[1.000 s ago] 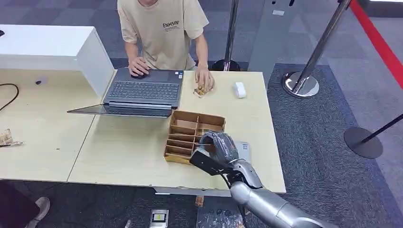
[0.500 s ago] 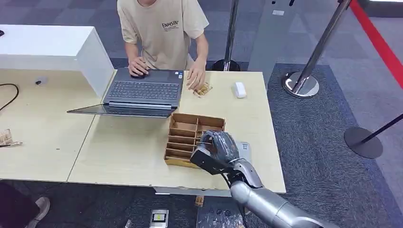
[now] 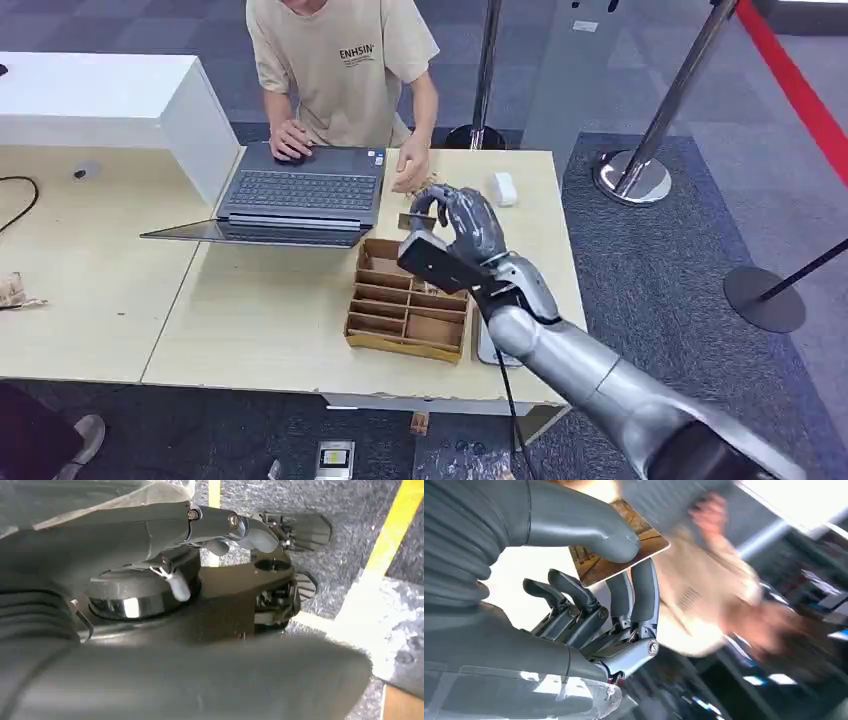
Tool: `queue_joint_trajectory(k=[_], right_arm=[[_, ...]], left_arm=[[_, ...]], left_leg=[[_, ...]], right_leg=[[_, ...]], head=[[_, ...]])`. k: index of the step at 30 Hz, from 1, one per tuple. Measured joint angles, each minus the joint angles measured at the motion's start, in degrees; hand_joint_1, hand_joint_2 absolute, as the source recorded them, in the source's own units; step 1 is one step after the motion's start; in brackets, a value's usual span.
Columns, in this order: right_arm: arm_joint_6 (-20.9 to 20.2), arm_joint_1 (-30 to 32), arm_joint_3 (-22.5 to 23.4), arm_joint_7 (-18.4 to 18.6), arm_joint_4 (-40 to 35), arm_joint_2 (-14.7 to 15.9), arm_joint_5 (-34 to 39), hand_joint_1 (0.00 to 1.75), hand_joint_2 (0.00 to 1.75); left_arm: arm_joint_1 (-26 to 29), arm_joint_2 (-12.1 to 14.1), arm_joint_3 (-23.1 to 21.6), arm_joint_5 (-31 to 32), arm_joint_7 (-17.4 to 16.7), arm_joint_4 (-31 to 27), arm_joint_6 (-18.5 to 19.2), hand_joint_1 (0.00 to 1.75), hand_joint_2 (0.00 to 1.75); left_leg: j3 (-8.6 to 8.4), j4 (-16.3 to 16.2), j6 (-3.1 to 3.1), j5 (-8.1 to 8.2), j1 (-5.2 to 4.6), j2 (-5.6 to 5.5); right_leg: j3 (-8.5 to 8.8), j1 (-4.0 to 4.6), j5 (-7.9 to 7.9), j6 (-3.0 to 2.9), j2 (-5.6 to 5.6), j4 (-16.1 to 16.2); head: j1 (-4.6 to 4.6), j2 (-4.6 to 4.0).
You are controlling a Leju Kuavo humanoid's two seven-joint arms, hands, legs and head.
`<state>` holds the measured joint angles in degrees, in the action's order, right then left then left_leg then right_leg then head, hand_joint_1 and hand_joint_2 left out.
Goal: Pass the card to the sensor for recognition and then transmit it.
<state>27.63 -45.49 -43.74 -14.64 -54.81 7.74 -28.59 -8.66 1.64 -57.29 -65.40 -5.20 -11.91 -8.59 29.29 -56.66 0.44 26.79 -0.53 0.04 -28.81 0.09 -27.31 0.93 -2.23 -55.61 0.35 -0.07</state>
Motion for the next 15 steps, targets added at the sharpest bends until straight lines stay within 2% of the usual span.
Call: queue_joint_trajectory(k=[6, 10, 13, 15], right_arm=[[-2.4, -8.7, 0.5, -1.9, -0.5, -0.4, -0.9, 1.75, 1.75], [-2.9, -13.9, 0.0, -2.1, 4.5, -2.4, -5.1, 1.75, 1.75], [-3.3, -16.8, -1.5, 1.0, 9.8, -4.3, -12.2, 1.75, 1.75], [-5.3, -18.1, -3.0, 3.5, 13.5, -5.6, -16.8, 1.75, 1.75]], left_arm=[[-0.4, -0.3, -1.1, 1.1, 1.0, 0.0, 2.8, 0.0, 1.75], [-0.5, -0.6, -1.9, 1.7, 2.5, 0.0, 4.5, 0.0, 1.75], [-0.7, -1.0, -2.5, 1.4, 3.5, 0.0, 5.9, 0.0, 1.75], [-0.9, -1.3, -2.6, 1.1, 4.0, 0.0, 6.8, 0.0, 1.75]], left_leg=[[0.04, 0.0, 0.0, 0.0, 0.01, -0.02], [0.05, 0.0, 0.0, 0.0, 0.01, -0.02], [0.05, 0.0, 0.0, 0.0, 0.03, -0.04], [0.05, 0.0, -0.01, -0.01, 0.04, -0.04]], right_leg=[[0.0, 0.01, 0.0, 0.0, 0.0, 0.0], [-0.01, 0.01, -0.01, 0.0, -0.01, 0.0], [-0.01, 0.03, -0.01, 0.0, -0.01, 0.0], [0.0, 0.03, 0.0, 0.0, -0.02, 0.0]], head=[[0.02, 0.0], [0.0, 0.0], [0.0, 0.0], [0.02, 0.0]])
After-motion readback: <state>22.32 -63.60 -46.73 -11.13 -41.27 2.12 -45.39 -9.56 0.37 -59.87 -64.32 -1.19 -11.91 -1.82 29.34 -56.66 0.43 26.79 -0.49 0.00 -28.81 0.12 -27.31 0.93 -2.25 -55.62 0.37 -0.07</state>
